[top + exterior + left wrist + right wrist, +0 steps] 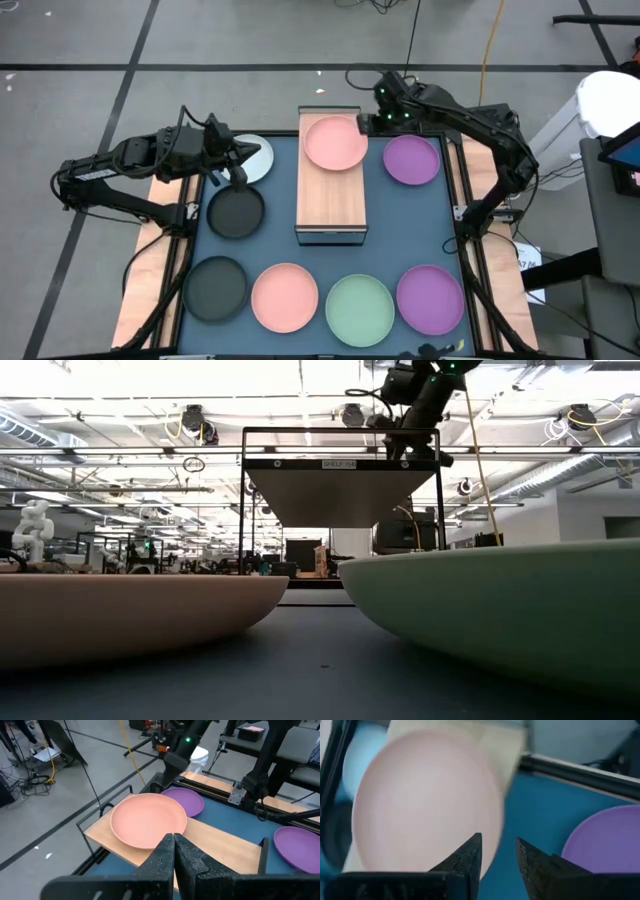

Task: Place and stack plates onto a shelf
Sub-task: Put the top orange plate on the shelf

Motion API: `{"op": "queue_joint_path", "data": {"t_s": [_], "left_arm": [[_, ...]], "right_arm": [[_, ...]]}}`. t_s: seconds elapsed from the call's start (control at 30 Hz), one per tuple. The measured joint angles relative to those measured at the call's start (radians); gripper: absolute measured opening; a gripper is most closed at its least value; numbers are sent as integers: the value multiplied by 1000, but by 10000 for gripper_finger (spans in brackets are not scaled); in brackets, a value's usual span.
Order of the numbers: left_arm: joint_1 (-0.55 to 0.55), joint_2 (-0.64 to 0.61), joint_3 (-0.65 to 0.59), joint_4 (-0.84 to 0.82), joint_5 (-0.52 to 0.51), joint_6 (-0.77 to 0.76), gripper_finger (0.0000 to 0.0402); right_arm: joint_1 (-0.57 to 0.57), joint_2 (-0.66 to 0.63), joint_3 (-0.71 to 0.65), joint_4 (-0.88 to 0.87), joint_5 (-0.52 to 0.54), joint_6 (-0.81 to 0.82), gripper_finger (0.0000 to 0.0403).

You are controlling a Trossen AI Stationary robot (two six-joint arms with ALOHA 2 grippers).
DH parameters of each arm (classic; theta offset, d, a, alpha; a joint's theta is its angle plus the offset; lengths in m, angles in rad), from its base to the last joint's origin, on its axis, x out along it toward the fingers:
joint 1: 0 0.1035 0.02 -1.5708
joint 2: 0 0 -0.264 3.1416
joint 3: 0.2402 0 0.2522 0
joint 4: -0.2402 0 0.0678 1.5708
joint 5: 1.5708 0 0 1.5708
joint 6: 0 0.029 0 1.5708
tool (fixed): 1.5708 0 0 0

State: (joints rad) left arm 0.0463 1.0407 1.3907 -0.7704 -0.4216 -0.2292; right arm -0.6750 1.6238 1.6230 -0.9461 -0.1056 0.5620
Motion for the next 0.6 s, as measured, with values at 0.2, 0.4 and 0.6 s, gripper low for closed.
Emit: {"op": "queue_joint_path", "data": {"t_s": [0.2,0.4,0.6], "left_arm": [[0,0,0,-4,0,15,4],[0,0,0,-5,0,-5,4],[2,0,0,-12,-5,-9,4]], "right_arm": [[51,-2,0,-37,-111,-235,52],[81,-66,0,-60,-184,-395,5],[123,-128,-46,-121,-164,-767,1]]}}
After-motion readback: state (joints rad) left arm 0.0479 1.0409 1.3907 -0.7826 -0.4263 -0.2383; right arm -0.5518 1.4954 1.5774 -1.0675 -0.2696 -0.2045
